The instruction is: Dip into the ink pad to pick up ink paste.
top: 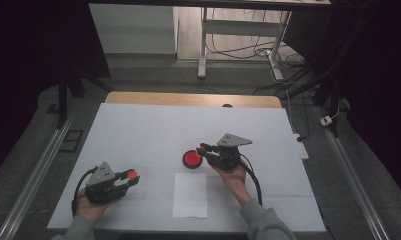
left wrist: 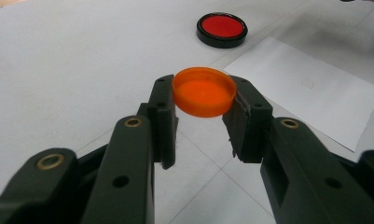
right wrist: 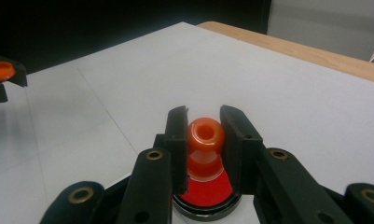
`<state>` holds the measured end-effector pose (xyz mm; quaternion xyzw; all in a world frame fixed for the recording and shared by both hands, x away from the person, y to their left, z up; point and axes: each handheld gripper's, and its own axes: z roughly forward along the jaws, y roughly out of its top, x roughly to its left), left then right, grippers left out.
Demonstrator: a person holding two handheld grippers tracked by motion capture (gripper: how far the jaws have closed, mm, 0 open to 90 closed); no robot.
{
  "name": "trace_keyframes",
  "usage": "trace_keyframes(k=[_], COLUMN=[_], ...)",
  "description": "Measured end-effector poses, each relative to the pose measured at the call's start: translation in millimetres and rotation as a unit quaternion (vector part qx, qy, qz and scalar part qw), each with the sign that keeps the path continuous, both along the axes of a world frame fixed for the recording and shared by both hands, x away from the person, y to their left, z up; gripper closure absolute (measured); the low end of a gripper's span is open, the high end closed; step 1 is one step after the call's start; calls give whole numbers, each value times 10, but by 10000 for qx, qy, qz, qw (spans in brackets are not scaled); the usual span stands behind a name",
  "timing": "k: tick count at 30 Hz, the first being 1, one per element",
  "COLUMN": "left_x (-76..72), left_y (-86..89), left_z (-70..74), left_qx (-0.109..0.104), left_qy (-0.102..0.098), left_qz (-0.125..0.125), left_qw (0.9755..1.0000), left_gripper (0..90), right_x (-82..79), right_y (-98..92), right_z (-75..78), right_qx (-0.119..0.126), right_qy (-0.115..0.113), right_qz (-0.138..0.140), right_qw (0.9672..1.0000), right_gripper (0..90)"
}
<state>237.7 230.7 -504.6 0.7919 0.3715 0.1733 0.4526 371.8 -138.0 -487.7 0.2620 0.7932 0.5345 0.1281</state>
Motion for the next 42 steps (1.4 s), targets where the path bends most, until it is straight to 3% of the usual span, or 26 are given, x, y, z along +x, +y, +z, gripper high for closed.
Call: trace_keyframes(k=[24, 42], left_x=[-2, -2], left_y=[0, 3], left_z=[-4, -6], left_qx=[14, 14], left_qy=[-8, 8], left_qz=[1, -9], left_qw=[10000, 10000], left_gripper=[648, 648], right_x=[188, 250], right_y=[213, 313], right_z=[-144, -222], right_qx=[-370, -573], right_qy=[169, 175], right_qz=[23, 59], right_qw=[9992, 9982], right_gripper=[722, 723])
